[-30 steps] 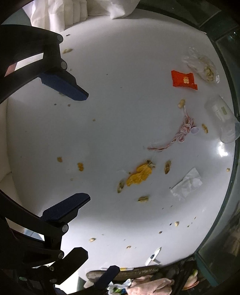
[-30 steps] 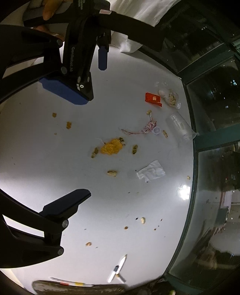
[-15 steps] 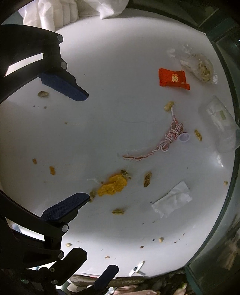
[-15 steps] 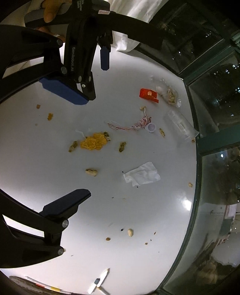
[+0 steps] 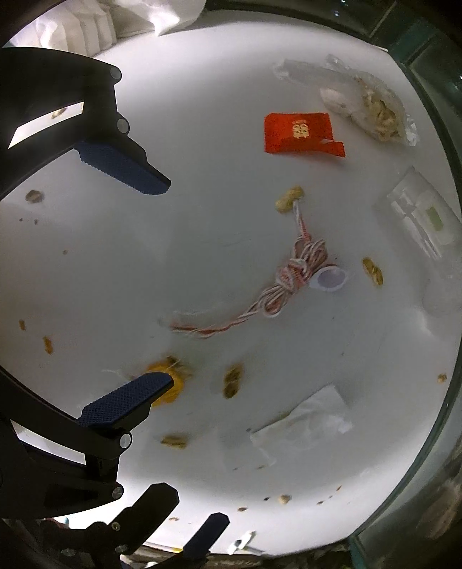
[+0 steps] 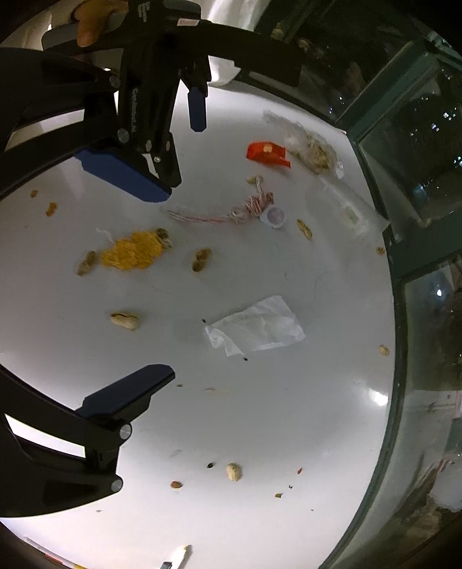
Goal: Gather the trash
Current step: 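Move both tools toward the rope and tissue on the table, then grasp the white tissue with the right tool while the left tool grasps the red-white rope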
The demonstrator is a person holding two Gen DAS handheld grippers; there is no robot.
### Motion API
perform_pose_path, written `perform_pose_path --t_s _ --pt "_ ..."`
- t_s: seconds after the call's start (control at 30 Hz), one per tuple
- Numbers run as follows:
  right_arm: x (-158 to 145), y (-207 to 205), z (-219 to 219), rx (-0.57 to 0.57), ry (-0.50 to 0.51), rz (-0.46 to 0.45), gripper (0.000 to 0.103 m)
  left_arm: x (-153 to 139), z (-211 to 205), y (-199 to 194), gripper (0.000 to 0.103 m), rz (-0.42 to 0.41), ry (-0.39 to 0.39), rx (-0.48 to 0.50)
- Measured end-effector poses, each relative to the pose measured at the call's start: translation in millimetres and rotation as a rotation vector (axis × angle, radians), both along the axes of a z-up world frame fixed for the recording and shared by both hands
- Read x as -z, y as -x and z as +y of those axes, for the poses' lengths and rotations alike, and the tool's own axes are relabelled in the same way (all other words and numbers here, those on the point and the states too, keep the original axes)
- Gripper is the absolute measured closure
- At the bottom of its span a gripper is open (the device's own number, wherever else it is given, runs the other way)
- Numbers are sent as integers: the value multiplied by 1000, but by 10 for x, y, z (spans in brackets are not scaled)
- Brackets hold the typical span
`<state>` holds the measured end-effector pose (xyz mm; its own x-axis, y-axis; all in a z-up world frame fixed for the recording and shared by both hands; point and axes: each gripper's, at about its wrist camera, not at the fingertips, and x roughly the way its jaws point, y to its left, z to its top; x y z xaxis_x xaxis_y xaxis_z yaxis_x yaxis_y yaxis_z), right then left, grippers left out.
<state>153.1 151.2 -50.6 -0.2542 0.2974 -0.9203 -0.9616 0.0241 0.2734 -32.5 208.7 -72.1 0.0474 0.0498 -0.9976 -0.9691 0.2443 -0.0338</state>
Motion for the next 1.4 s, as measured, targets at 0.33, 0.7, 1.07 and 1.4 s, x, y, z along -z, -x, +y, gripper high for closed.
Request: perform_pose_path --t_s 0.33,0.7,1.07,1.4 --pt "282 -62 340 -7 31 -32 14 262 326 -18 6 5 19 -51" --pt "508 -67 662 -29 51 -88 14 504 761 -63 6 -1 29 -53" --pt "630 -24 844 -52 29 -169 14 739 1111 -199 6 8 -22 -53" --pt "655 -4 908 -37 14 -160 14 802 1138 -206 6 12 -61 -72"
